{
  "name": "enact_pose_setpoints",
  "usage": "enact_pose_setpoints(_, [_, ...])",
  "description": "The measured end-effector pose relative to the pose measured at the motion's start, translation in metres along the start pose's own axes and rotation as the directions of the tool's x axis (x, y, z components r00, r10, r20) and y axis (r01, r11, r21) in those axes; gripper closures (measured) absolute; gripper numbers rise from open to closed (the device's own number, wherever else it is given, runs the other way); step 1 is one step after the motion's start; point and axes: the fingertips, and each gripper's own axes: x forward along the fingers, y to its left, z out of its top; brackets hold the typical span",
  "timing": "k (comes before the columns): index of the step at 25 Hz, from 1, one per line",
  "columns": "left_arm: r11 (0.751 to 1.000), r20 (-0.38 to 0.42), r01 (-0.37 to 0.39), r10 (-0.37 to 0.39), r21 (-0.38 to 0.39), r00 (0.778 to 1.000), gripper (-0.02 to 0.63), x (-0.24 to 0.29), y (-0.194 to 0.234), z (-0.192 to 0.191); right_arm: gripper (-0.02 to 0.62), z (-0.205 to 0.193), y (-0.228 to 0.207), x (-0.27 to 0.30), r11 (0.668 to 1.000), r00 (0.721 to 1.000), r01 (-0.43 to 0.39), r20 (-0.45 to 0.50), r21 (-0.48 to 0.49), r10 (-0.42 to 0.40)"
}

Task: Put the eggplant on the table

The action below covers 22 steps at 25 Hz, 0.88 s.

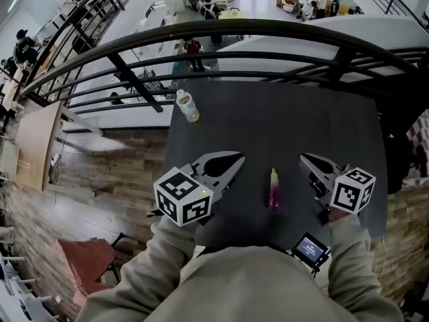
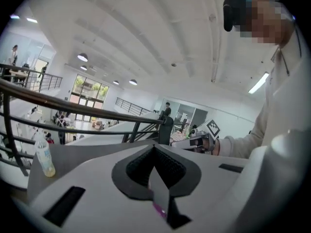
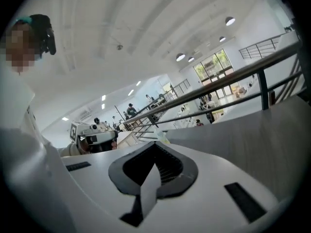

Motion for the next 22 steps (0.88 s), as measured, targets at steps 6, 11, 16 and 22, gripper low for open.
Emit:
enact_pose_setpoints(6, [0.994,0.09,0.03,-0.039,0.106,0.995,0.604,-0.007,-0.021,0.068,0.581,0.077,0.049,-0.019,0.989,0.988,0.0,0.154,-0.149,0.023])
enact_pose_setpoints(11, [0.985,0.141,0.07,-0.092,0.159,0.986,0.604,-0.019,-0.072,0.111,0.583,0.11,0.099,-0.065,0.977,0.976,0.004,0.213,-0.211,0.042])
enact_pose_setpoints(16, [0.984,0.148,0.075,-0.099,0.161,0.984,0.604,-0.01,-0.064,0.125,0.583,0.122,0.099,-0.058,0.977,0.977,-0.002,0.207,-0.213,0.047])
enact_pose_setpoints(22, [0.982,0.138,0.075,-0.099,0.172,0.985,0.604,0.0,-0.077,0.103,0.583,0.101,0.089,-0.069,0.977,0.976,-0.008,0.213,-0.211,0.054])
